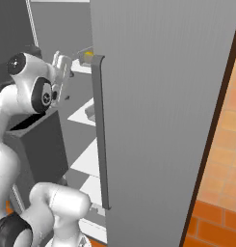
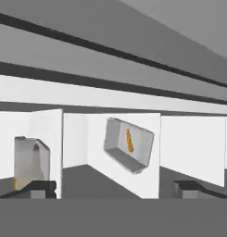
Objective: Take the meat container that has the shrimp and place it on the second highest rack of the freezer. Then take the vegetable container that has the lemon and carrot and place it on the highest rack of the freezer.
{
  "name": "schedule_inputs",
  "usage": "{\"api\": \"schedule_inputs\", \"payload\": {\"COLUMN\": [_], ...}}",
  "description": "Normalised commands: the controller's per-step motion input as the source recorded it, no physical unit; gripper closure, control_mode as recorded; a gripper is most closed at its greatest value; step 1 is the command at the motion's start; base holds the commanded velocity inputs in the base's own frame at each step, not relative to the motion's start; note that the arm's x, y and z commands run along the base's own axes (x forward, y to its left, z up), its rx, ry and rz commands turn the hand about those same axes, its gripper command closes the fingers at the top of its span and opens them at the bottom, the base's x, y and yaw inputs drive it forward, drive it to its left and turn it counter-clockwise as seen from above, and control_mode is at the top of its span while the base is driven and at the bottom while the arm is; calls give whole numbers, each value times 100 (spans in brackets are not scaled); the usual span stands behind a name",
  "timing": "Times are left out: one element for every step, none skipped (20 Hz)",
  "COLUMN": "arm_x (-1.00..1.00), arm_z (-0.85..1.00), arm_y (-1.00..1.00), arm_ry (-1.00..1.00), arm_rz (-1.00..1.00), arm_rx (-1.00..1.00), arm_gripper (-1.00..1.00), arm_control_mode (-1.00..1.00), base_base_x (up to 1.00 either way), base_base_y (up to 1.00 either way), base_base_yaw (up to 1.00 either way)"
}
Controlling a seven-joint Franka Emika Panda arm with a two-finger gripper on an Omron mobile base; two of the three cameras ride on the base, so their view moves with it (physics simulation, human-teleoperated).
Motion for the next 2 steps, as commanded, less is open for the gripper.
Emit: {"api": "schedule_inputs", "payload": {"arm_x": [-100,-100], "arm_z": [-40,-38], "arm_y": [4,7], "arm_ry": [-1,0], "arm_rz": [0,0], "arm_rx": [-7,-8], "arm_gripper": [-100,-100], "arm_control_mode": [-100,-100], "base_base_x": [0,0], "base_base_y": [0,0], "base_base_yaw": [0,0]}}
